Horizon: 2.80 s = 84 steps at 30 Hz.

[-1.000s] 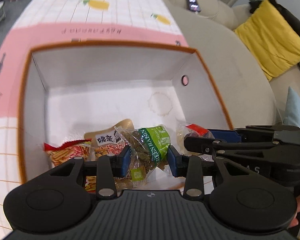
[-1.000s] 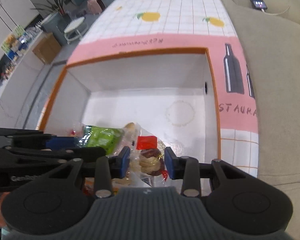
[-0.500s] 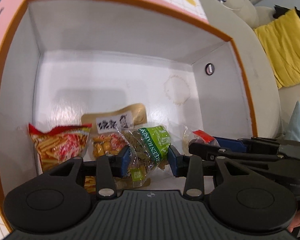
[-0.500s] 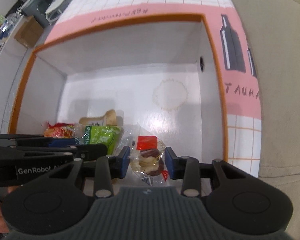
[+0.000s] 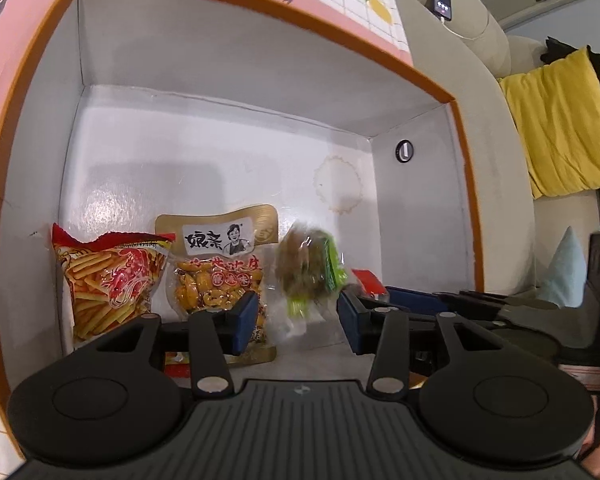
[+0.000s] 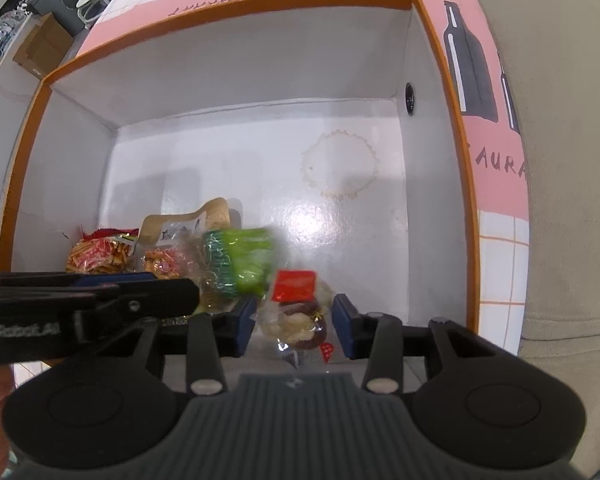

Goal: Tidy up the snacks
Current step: 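Carry both bags into the orange box and open both tools, then withdraw both tools from the box toward the remaining snacks, then grasp the dark Yangji egg pack with the left tool while the right grasps the white stick bag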

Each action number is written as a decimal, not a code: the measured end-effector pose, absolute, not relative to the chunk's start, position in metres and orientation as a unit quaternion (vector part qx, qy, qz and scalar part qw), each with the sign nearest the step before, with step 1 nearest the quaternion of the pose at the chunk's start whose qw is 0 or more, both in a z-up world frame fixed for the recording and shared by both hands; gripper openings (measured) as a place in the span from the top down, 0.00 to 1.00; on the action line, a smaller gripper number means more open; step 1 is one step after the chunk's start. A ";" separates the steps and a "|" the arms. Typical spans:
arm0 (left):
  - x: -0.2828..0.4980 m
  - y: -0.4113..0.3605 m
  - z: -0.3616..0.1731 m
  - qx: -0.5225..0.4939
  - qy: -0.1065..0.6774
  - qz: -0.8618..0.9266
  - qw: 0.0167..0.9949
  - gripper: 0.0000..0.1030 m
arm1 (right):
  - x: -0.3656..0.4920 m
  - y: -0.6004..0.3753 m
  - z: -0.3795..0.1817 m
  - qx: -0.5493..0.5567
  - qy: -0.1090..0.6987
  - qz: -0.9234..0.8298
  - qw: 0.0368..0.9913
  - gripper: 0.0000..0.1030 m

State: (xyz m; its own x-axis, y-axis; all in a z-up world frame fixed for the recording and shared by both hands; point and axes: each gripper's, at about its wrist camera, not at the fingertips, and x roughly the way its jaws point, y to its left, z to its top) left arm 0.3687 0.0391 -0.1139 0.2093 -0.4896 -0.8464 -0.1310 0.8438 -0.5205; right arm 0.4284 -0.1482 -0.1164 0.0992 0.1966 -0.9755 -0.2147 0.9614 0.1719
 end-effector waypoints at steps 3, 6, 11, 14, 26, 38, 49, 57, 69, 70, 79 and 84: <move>0.366 0.039 -0.107 -0.248 0.613 -0.119 0.740 0.52 | 0.428 -0.147 -0.114 -0.004 0.657 0.137 0.741 0.54; 0.362 0.039 -0.098 -0.235 0.607 -0.115 0.750 0.52 | 0.428 -0.145 -0.109 -0.005 0.653 0.141 0.744 0.49; 0.351 0.036 -0.081 -0.207 0.594 -0.107 0.770 0.52 | 0.421 -0.143 -0.098 -0.014 0.641 0.141 0.755 0.43; 0.342 0.034 -0.069 -0.189 0.585 -0.104 0.782 0.52 | 0.416 -0.143 -0.088 -0.015 0.633 0.144 0.760 0.43; 0.294 0.023 -0.013 -0.109 0.539 -0.091 0.830 0.52 | 0.365 -0.152 -0.036 -0.024 0.586 0.156 0.795 0.38; 0.203 0.013 0.031 -0.030 0.463 -0.088 0.882 0.51 | 0.278 -0.165 0.004 -0.035 0.494 0.168 0.852 0.33; 0.125 0.029 0.024 -0.032 0.404 -0.072 0.911 0.51 | 0.179 -0.183 -0.004 0.010 0.389 0.162 0.907 0.31; 0.108 0.030 -0.019 0.007 0.455 -0.052 0.889 0.50 | 0.130 -0.183 -0.040 -0.010 0.342 0.141 0.929 0.31; 0.122 0.028 -0.089 0.048 0.544 -0.069 0.835 0.42 | 0.132 -0.165 -0.100 -0.089 0.386 0.180 0.900 0.24; 0.124 0.029 -0.093 0.048 0.545 -0.069 0.834 0.41 | 0.134 -0.163 -0.104 -0.099 0.384 0.182 0.900 0.23; 0.140 0.031 -0.119 0.065 0.553 -0.073 0.827 0.40 | 0.170 -0.156 -0.132 -0.117 0.395 0.192 0.890 0.20; 0.145 0.037 -0.128 0.053 0.555 -0.086 0.826 0.40 | 0.183 -0.154 -0.146 -0.116 0.414 0.197 0.881 0.19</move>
State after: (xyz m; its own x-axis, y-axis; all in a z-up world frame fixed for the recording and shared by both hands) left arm 0.1451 0.0368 -0.1280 0.3691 -0.0838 -0.9256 0.2006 0.9796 -0.0087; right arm 0.1831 -0.1542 -0.1460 0.5790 0.2505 -0.7759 -0.4428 0.8957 -0.0413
